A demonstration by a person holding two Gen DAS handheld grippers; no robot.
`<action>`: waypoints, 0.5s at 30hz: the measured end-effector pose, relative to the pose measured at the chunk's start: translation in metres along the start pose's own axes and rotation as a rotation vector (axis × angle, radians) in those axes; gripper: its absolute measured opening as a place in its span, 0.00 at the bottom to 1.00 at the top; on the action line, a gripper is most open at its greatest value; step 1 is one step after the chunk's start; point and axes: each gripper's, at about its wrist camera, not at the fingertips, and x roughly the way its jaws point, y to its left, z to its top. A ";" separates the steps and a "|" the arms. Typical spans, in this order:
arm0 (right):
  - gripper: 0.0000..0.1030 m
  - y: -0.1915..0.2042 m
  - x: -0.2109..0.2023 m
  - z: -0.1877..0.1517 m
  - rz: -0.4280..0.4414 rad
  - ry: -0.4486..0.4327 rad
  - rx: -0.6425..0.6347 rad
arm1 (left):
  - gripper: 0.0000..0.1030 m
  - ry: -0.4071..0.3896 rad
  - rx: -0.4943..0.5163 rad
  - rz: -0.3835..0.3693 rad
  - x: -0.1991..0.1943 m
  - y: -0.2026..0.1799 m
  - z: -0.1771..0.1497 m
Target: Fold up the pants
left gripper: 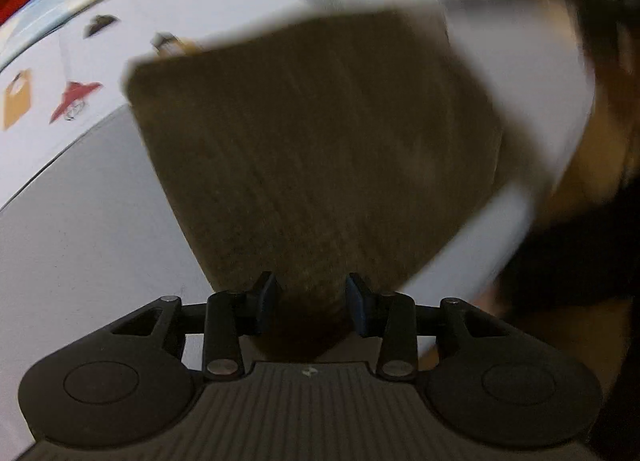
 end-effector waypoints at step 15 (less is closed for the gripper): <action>0.53 -0.032 0.070 0.000 -0.156 0.192 0.067 | 0.43 -0.251 -0.309 0.042 -0.024 0.052 0.024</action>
